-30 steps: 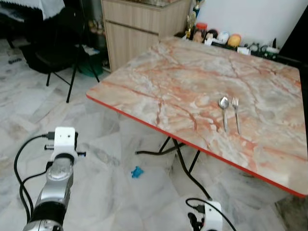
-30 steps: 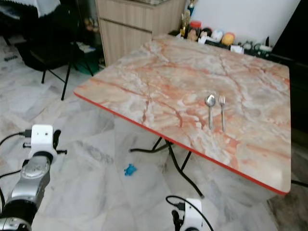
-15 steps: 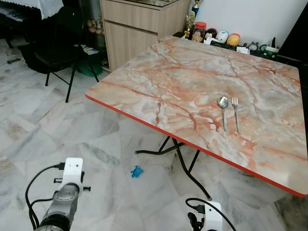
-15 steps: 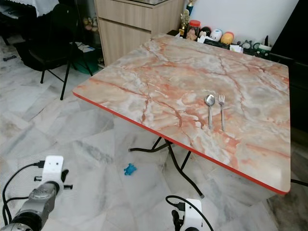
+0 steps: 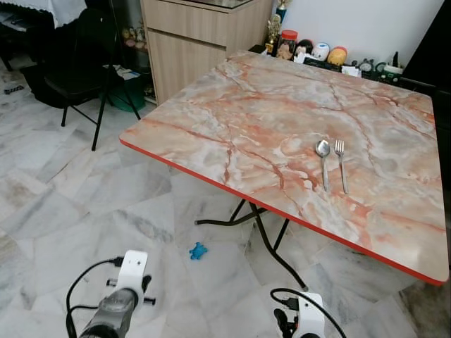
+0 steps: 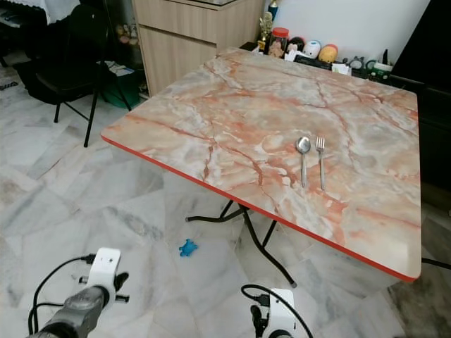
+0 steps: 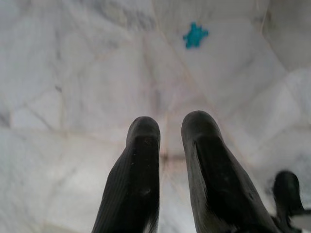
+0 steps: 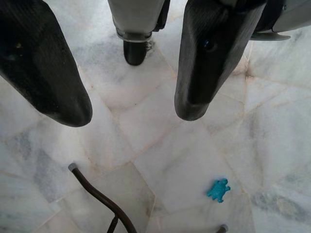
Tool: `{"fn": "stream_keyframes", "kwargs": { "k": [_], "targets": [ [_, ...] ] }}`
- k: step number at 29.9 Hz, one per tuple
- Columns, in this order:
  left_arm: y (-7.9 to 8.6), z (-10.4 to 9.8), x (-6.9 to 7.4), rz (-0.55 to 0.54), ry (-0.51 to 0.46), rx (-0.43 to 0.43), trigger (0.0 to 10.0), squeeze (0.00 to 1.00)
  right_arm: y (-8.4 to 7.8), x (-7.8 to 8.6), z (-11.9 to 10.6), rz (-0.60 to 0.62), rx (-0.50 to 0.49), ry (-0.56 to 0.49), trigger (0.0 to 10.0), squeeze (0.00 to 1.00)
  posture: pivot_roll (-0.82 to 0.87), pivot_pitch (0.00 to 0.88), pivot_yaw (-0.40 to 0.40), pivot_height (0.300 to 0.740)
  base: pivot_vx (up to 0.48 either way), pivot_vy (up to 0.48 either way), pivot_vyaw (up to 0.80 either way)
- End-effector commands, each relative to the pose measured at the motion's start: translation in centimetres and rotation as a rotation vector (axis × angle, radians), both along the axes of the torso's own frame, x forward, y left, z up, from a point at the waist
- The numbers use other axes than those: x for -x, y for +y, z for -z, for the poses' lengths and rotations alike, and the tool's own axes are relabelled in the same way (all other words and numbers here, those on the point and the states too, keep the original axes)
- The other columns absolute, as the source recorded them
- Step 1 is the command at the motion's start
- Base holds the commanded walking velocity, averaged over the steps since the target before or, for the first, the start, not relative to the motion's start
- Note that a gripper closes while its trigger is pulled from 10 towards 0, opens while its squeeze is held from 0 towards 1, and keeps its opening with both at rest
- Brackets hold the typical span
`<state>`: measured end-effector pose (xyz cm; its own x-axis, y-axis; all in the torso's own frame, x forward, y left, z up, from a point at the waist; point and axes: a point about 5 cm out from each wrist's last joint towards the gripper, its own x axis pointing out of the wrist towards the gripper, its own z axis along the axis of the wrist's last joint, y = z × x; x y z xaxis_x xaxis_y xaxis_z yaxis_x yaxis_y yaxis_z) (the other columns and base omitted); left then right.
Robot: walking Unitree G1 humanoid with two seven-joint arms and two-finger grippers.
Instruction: Setting the table
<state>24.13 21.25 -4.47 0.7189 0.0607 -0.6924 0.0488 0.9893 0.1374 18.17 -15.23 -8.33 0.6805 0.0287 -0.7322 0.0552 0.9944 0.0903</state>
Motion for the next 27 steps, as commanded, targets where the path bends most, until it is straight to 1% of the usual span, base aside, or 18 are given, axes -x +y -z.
{"fn": "stream_keyframes", "kwargs": {
  "k": [1,4,7,10,16,19,20,21,24,27],
  "targets": [
    [0.5,0.3,0.6,-0.029,0.004,0.004,10.0,0.0,-0.1,0.0,0.0,-0.008,0.009,0.002,10.0,0.0,0.12,0.0,-0.041,0.74,0.0,0.0,0.0],
    [1.3,0.7,1.4,-0.081,0.032,-0.004,10.0,0.0,-0.2,0.0,0.0,-0.009,0.014,0.002,10.0,0.0,0.12,0.0,-0.043,0.74,0.0,0.0,0.0],
    [1.6,1.1,2.0,-0.102,0.057,-0.003,10.0,0.0,-0.3,0.0,0.0,-0.005,0.013,-0.002,10.0,0.0,0.12,0.0,-0.04,0.74,0.0,0.0,0.0],
    [1.7,1.8,3.3,-0.122,0.095,0.022,10.0,0.0,-0.3,0.0,0.0,-0.006,0.015,-0.002,10.0,0.0,0.11,0.0,-0.038,0.74,0.0,0.0,0.0],
    [1.9,2.2,4.0,-0.119,0.118,0.024,10.0,0.0,-0.6,0.5,0.2,0.003,0.022,0.008,10.0,0.0,0.1,0.0,-0.042,0.74,0.0,0.0,0.0],
    [2.1,2.4,4.5,-0.128,0.129,0.028,10.0,0.0,-1.3,1.2,0.4,0.019,0.037,0.022,10.0,0.0,0.1,0.0,-0.043,0.74,0.0,0.0,0.0],
    [2.2,2.4,4.6,-0.13,0.13,0.029,10.0,0.0,-1.6,1.3,0.5,0.035,0.04,0.023,10.0,0.0,0.1,0.0,-0.043,0.74,0.0,0.0,0.0],
    [2.2,2.4,4.6,-0.13,0.13,0.029,10.0,0.0,-1.6,1.3,0.5,0.035,0.04,0.023,10.0,0.0,0.1,0.0,-0.043,0.74,0.0,0.0,0.0],
    [2.2,2.5,4.8,-0.131,0.136,0.03,10.0,0.0,-2.5,1.8,0.5,0.037,0.054,0.02,10.0,0.0,0.1,0.0,-0.042,0.74,0.0,0.0,0.0],
    [2.3,2.6,5.0,-0.136,0.141,0.03,10.0,0.0,-3.1,2.6,0.8,0.04,0.071,0.037,10.0,0.0,0.09,0.0,-0.039,0.74,0.0,0.0,0.0]
  ]
}}
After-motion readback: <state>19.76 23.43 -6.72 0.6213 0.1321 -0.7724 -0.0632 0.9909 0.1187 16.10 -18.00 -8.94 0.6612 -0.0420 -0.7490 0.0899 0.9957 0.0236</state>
